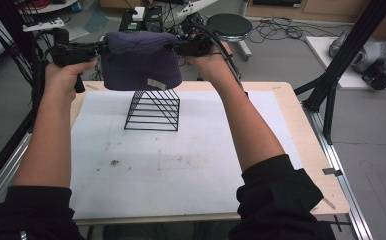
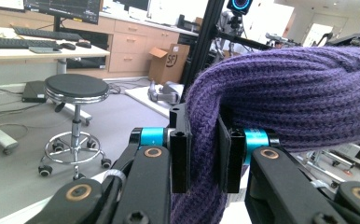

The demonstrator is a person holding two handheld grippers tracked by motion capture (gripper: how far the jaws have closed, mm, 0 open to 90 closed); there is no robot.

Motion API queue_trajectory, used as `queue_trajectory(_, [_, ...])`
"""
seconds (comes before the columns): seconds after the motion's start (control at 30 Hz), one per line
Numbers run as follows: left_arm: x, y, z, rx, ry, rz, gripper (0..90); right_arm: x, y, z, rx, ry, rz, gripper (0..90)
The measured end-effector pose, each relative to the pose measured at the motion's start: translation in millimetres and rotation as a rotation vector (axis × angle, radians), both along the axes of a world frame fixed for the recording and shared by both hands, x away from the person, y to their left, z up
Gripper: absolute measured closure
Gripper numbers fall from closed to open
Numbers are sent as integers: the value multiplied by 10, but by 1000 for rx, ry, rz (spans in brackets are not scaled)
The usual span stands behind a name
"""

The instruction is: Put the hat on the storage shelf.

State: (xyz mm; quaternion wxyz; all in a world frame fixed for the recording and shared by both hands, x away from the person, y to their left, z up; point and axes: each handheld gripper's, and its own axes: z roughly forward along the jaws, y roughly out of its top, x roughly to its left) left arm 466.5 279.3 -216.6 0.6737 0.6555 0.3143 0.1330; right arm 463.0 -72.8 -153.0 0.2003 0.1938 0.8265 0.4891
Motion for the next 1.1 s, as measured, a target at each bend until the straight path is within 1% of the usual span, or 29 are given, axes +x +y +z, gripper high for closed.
queue_trajectory(0.13, [9, 3, -11, 9, 3, 3, 781, 7, 10, -14, -6, -2, -2, 788])
queue_trajectory(0.27, [22, 9, -20, 13, -5, 7, 781, 6, 24, -40, -8, -6, -3, 788])
queue_trajectory(0.37, [50, 5, -40, 12, -6, 12, 781, 40, 24, -55, -8, -11, -11, 788])
queue_trajectory(0.4, [60, 4, -47, 11, -6, 16, 781, 55, 26, -64, -4, -2, -15, 788])
queue_trajectory(0.53, [107, 14, -78, 11, -5, 20, 781, 100, 42, -93, -6, 1, -19, 788])
queue_trajectory(0.8, [192, 13, -140, 5, -5, 19, 781, 168, 55, -114, -19, -9, -33, 788])
queue_trajectory(0.87, [205, 4, -145, 3, -9, 25, 781, 185, 56, -116, -24, -19, -42, 788])
queue_trajectory(0.93, [211, 1, -151, 9, -12, 24, 781, 189, 56, -116, -24, -19, -44, 788])
queue_trajectory(1.0, [209, -2, -159, 23, -10, 22, 780, 188, 59, -115, -24, -17, -45, 788])
queue_trajectory(1.1, [177, -4, -150, 39, -11, 22, 780, 167, 68, -114, -37, -19, -39, 788])
